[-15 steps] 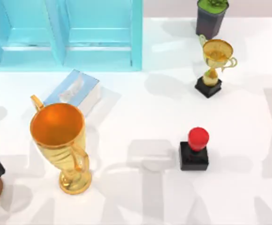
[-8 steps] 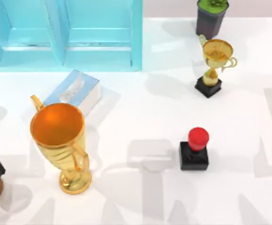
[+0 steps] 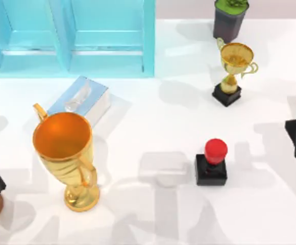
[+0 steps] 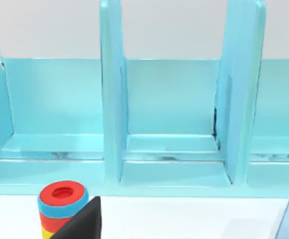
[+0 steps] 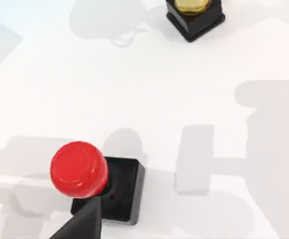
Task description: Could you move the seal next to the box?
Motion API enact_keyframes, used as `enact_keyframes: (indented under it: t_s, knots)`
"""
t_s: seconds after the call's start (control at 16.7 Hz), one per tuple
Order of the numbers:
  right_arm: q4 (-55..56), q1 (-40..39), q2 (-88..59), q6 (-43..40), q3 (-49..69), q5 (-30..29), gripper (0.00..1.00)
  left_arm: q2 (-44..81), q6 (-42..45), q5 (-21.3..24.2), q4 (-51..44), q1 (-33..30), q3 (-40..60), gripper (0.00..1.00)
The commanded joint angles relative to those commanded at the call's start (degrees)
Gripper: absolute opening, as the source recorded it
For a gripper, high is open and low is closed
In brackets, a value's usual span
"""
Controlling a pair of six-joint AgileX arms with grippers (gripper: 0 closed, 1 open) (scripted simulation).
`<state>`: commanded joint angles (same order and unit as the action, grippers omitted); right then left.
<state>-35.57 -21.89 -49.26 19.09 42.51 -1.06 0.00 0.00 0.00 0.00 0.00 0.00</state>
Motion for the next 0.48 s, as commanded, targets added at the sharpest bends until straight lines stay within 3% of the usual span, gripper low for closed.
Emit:
enact_keyframes:
  t_s: [0.48]
  knots:
    - [-30.1, -11.0, -45.2, 12.5, 38.9, 0.1, 1.00, 0.0, 0.0, 0.0, 0.0, 0.0, 0.0, 1.00]
